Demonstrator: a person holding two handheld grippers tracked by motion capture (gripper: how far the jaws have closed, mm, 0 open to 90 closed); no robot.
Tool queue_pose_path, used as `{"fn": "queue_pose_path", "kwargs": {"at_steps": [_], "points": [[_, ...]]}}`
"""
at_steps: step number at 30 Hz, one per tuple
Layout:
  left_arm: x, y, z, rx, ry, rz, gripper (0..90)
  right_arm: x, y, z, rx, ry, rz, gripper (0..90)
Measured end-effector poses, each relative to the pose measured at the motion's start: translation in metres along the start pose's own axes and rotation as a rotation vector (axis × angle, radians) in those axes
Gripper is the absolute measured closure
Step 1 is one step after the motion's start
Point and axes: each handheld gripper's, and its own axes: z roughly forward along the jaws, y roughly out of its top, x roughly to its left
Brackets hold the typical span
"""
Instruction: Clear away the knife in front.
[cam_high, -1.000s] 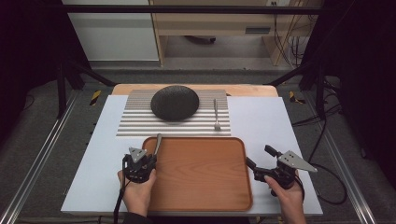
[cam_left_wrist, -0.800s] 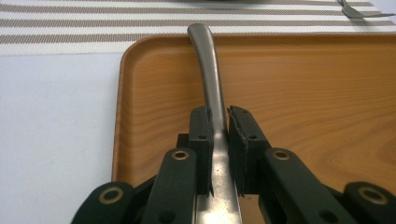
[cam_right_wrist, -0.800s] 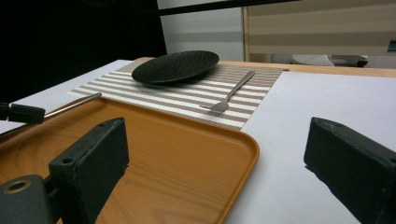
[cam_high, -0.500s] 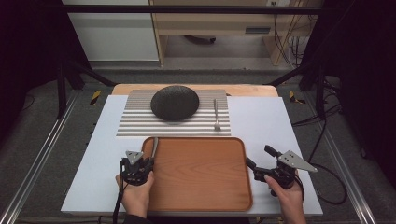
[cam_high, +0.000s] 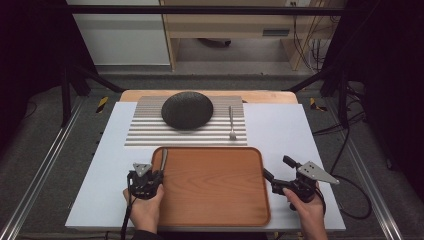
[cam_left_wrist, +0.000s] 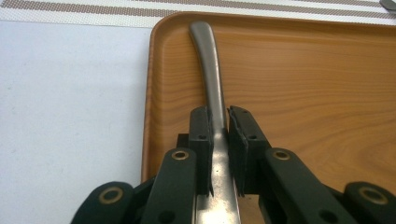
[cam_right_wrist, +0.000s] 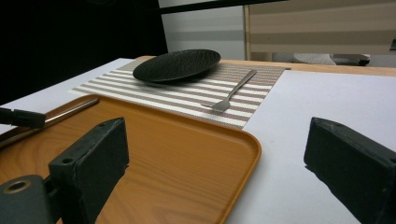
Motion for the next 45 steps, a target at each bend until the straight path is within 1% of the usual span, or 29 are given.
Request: {"fn": "queue_pose_path", "kwargs": {"at_steps": [5,7,8,9,10,11,12,13,15,16,17,18,21,23,24,25,26,27,28,30,32,34,35,36,37,40,41,43,45], "points": [[0.001,-0.001,0.001,-0.002,-0.001,-0.007,79.8,0.000,0.000,0.000,0.000,0.000,-0.004,6.6],[0.001,-0.001,-0.001,-0.023,-0.002,-0.005,79.7,0.000,0.000,0.000,0.000,-0.001,-0.006,6.6],[0.000,0.000,-0.002,-0.032,0.002,0.007,79.3,0.000,0.000,0.000,0.000,-0.001,-0.006,6.4],[0.000,0.000,-0.002,-0.032,0.002,0.007,75.4,0.000,0.000,0.000,0.002,-0.003,-0.007,6.4],[-0.001,0.002,-0.003,-0.041,-0.002,0.021,75.4,0.000,0.000,0.000,0.002,-0.003,-0.007,6.4],[-0.002,0.004,-0.005,-0.059,-0.002,0.037,71.7,0.000,0.000,0.000,0.003,-0.004,-0.008,6.4],[-0.003,0.009,-0.009,-0.098,-0.008,0.075,66.0,0.001,0.000,0.000,0.006,-0.006,-0.013,6.3],[-0.003,0.009,-0.009,-0.098,-0.008,0.075,63.8,0.001,0.000,0.000,0.006,-0.006,-0.013,6.3],[-0.004,0.013,-0.013,-0.123,-0.013,0.111,61.3,0.001,0.000,0.001,0.009,-0.003,-0.010,6.3],[-0.003,0.015,-0.014,-0.143,-0.023,0.116,56.4,0.002,0.000,0.002,0.009,0.002,-0.014,6.3],[-0.003,0.016,-0.015,-0.159,-0.028,0.127,56.4,0.002,0.000,0.002,0.009,0.002,-0.014,6.3],[0.000,0.018,-0.015,-0.183,-0.043,0.154,52.8,0.003,0.000,0.003,0.020,-0.001,-0.015,6.4],[0.007,0.023,-0.013,-0.217,-0.068,0.180,47.0,0.004,-0.002,0.004,0.045,-0.018,-0.017,7.1],[0.013,0.026,-0.010,-0.233,-0.069,0.204,43.6,0.004,-0.002,0.005,0.058,-0.030,-0.018,7.1],[0.013,0.026,-0.010,-0.233,-0.069,0.204,39.9,0.004,-0.002,0.005,0.058,-0.030,-0.018,7.1],[0.018,0.029,-0.008,-0.261,-0.080,0.227,36.5,0.005,-0.003,0.007,0.070,-0.036,-0.022,7.1],[0.018,0.029,-0.008,-0.261,-0.080,0.227,34.3,0.005,-0.003,0.008,0.073,-0.039,-0.019,7.1],[0.025,0.031,-0.008,-0.283,-0.081,0.253,32.2,0.006,-0.003,0.009,0.079,-0.048,-0.024,7.4],[0.025,0.031,-0.008,-0.283,-0.081,0.253,28.8,0.007,-0.002,0.010,0.085,-0.055,-0.029,7.5],[0.036,0.030,-0.008,-0.314,-0.102,0.258,24.3,0.009,0.000,0.012,0.092,-0.071,-0.034,7.5],[0.043,0.029,-0.008,-0.327,-0.116,0.235,21.3,0.010,0.004,0.014,0.094,-0.086,-0.026,7.7],[0.045,0.029,-0.008,-0.333,-0.120,0.234,19.1,0.011,0.009,0.016,0.092,-0.103,-0.021,7.7],[0.048,0.028,-0.007,-0.326,-0.140,0.223,17.9,0.012,0.011,0.017,0.097,-0.110,-0.027,7.7],[0.048,0.028,-0.007,-0.326,-0.140,0.223,16.6,0.012,0.011,0.017,0.097,-0.110,-0.027,7.7],[0.051,0.025,-0.008,-0.330,-0.157,0.212,16.0,0.013,0.016,0.018,0.084,-0.124,-0.019,7.8],[0.053,0.022,-0.009,-0.338,-0.156,0.199,14.2,0.018,0.021,0.019,0.073,-0.131,0.002,8.0],[0.056,0.022,-0.011,-0.338,-0.179,0.179,12.6,0.019,0.023,0.021,0.076,-0.137,-0.003,8.0],[0.057,0.022,-0.012,-0.348,-0.178,0.184,10.4,0.020,0.024,0.022,0.078,-0.142,-0.006,8.1],[0.064,0.023,-0.018,-0.391,-0.185,0.168,9.1,0.024,0.031,0.024,0.084,-0.134,0.002,8.1]]}}
